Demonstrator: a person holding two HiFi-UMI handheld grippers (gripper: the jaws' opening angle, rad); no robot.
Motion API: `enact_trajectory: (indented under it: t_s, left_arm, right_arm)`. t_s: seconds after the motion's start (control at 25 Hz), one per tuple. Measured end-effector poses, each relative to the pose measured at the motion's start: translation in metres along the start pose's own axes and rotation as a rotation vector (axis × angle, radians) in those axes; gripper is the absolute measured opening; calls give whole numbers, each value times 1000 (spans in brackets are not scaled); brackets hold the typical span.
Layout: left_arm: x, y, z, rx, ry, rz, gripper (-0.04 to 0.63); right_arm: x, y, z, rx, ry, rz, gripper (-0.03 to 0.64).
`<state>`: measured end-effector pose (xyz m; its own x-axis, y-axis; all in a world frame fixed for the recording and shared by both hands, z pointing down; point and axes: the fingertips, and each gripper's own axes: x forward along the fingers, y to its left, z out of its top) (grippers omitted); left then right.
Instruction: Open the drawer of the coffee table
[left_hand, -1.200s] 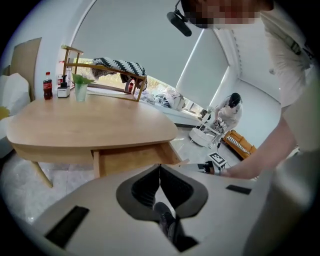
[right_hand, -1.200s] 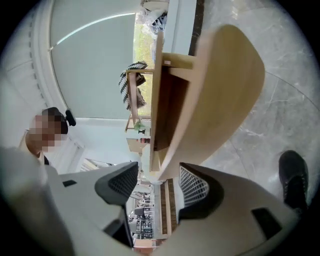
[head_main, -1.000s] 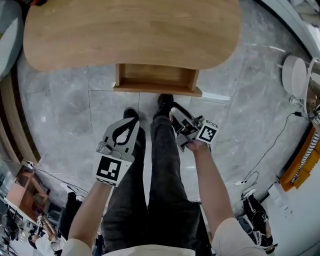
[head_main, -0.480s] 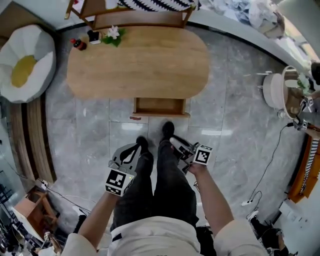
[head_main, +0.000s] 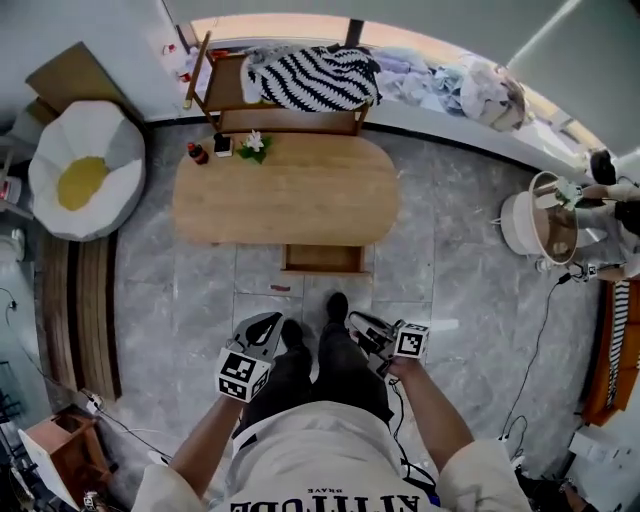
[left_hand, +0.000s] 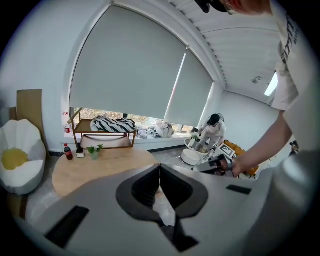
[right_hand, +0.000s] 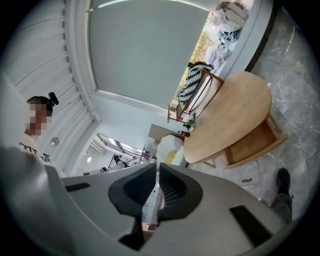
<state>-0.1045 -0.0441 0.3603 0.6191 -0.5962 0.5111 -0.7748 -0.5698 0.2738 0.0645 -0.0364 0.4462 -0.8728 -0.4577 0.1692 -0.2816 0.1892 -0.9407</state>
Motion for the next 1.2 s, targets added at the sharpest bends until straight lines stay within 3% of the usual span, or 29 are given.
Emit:
enact_trajectory:
  t_s: [0.2,0.68,1.0,1.2]
  left_arm:
    - [-34,-7,25,51,-55,-9,20]
    - [-76,-24,68,122,-146,-77,20]
    - [-93,-38,90,97,-215,-21,20]
    - [-108,-56,98,85,-253,26,20]
  right_arm:
    - [-13,42,14,-88,-80,0,23]
    - [-42,147,45,-464,-193,-67,18]
    - [-66,190,46,-776,-155,-215,18]
    - [-90,218,49,-882,-210,-262,18]
